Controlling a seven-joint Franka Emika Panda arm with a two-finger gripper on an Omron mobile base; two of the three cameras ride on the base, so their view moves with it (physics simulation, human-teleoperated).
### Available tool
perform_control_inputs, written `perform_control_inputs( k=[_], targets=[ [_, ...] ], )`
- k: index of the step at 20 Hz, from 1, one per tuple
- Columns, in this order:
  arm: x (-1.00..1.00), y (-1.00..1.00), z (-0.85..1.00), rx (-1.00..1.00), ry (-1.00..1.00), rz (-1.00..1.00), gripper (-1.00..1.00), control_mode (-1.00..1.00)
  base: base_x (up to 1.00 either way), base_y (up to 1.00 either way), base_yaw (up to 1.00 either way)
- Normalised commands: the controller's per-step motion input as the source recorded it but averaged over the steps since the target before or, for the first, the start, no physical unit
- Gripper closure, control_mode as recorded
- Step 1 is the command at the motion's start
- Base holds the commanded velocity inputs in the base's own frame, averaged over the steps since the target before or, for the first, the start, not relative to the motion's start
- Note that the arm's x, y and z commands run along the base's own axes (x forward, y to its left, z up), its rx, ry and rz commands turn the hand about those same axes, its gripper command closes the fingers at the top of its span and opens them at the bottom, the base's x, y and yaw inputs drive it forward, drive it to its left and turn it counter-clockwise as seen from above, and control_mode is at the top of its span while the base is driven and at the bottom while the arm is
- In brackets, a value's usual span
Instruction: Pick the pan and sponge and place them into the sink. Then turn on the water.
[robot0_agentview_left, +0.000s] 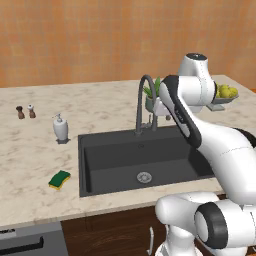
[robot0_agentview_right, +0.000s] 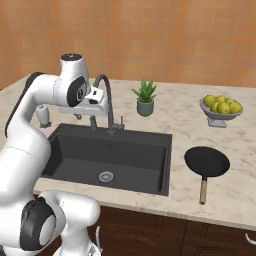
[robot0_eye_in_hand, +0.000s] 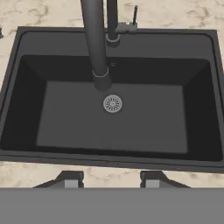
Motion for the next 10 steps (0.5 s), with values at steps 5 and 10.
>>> perform_control_inputs(
  k=[5,10],
  targets=[
    [-0.64,-0.08,0.0,-0.01,-0.02,0.0,-1.0,-1.0,0.0,0.0,0.0],
    [-0.98,-0.36,-0.2,-0.04,-0.01,0.0,-1.0,-1.0,0.0,0.0,0.0]
  ],
)
